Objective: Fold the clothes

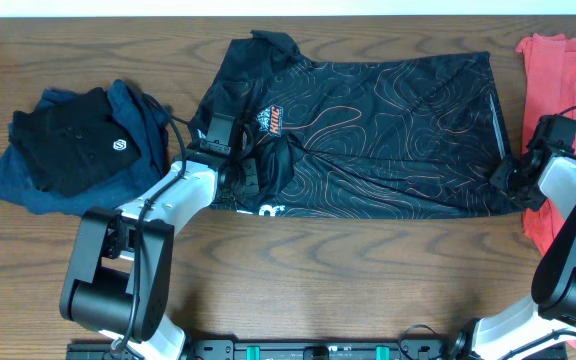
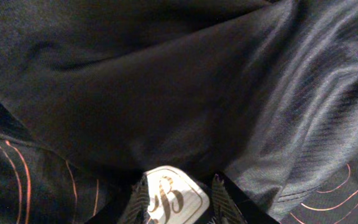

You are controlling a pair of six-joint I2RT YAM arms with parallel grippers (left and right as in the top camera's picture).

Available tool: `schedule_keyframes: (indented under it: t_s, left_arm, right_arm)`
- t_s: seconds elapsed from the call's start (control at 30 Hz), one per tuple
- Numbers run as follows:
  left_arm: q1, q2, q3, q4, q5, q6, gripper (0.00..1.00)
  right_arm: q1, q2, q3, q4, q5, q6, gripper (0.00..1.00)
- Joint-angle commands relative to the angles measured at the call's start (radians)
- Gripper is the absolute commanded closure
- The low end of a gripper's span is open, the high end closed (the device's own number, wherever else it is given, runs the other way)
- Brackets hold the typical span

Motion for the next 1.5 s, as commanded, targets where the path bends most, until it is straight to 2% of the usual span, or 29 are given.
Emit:
schedule_keyframes:
  t_s: [0.0, 0.17, 0.27, 0.33, 0.67, 0.93, 1.2, 1.23, 1.33, 1.47]
  left_arm:
    - [0.002, 0.028, -0.003, -0.014, -0.035, 0.02, 0.64]
    - [0.002, 0.028, -0.003, -0.014, -0.035, 0.02, 0.64]
    - [0.002, 0.028, -0.003, -0.014, -0.035, 0.02, 0.64]
    - [0.002, 0.028, -0.003, -0.014, -0.035, 0.02, 0.64]
    - [0.002, 0.028, -0.003, -0.014, -0.035, 0.02, 0.64]
    - [0.002, 0.028, -0.003, -0.014, -0.035, 0.02, 0.64]
    - [0.002, 0.028, -0.003, -0.004, -0.035, 0.02, 0.64]
    - [0.002, 0.028, -0.003, 0.002, -0.035, 0.02, 0.64]
    - [0.003, 0.028, -0.002, 0.008, -0.035, 0.02, 0.63]
    - [0.003, 0.027, -0.002, 0.008, -0.04, 0.021, 0.64]
  right_arm:
    - [-0.005, -0.034, 0.025, 0.004, -0.02, -0.002, 0.7]
    - [-0.005, -0.034, 0.028, 0.003, -0.023, -0.003, 0.87]
    - [-0.005, -0.034, 0.028, 0.003, -0.023, -0.003, 0.91]
    - [-0.005, -0.034, 0.028, 0.003, -0.023, -0.003, 0.99]
    - [-0.005, -0.034, 0.028, 0.049, -0.067, 0.028, 0.99]
    - [-0.005, -0.034, 0.028, 0.233, -0.233, 0.084, 0.99]
    - [-0.005, -0.034, 0.028, 0.349, -0.219, 0.113, 0.99]
    - [-0.005, -0.034, 0.028, 0.35, -0.212, 0.113, 0.98]
    - [-0.005, -0.034, 0.028, 0.334, -0.212, 0.112, 0.69]
    - [-0.006, -0.034, 0.028, 0.26, -0.212, 0.074, 0.64]
